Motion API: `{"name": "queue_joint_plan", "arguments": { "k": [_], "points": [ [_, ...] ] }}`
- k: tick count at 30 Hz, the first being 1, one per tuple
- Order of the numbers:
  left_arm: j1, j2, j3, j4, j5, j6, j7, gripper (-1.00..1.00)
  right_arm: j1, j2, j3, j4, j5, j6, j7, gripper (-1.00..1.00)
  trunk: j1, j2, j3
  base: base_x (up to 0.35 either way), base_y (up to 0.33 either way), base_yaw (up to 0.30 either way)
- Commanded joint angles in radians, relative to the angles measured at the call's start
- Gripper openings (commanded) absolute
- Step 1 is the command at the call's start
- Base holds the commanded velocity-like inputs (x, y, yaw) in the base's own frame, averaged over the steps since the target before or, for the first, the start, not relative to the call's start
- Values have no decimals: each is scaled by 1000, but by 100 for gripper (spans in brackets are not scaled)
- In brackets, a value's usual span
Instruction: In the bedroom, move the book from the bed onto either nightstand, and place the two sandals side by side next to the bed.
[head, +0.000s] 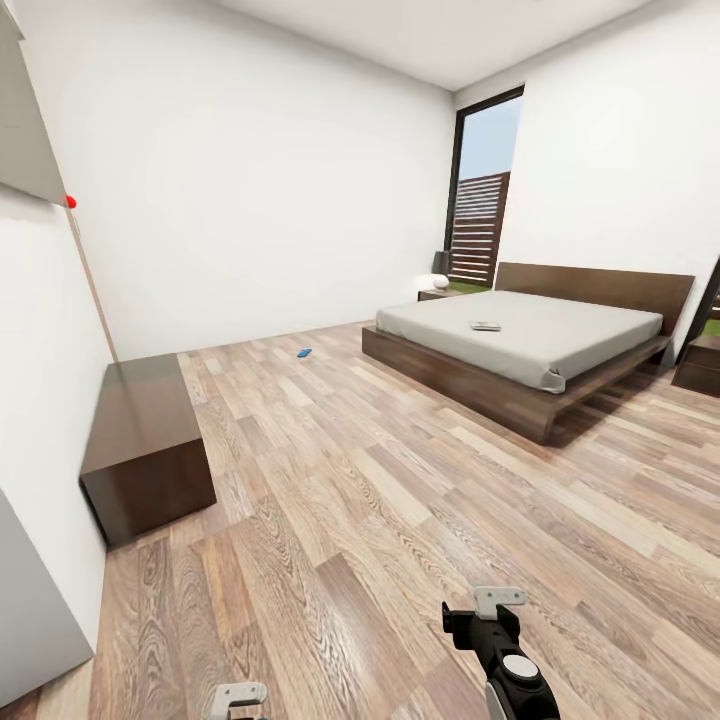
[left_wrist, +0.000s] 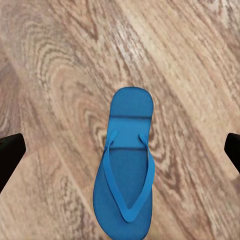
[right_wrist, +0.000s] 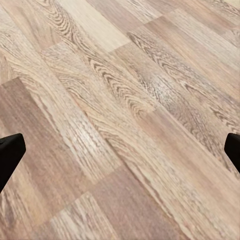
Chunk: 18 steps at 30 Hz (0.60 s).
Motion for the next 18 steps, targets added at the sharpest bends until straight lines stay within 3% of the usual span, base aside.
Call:
{"name": "queue_joint_plan", "arguments": {
  "k": [1,18],
  "points": [
    [0,0,-9,-1,10,1,5,100,0,0,2,-1,0,6,-6,100,0,0,-1,0,0,0],
    [0,0,-9,-2,10,-1,3,100,0,0,2,11,0,4,-6,100,0,0,-1,0,0,0]
  ]
}}
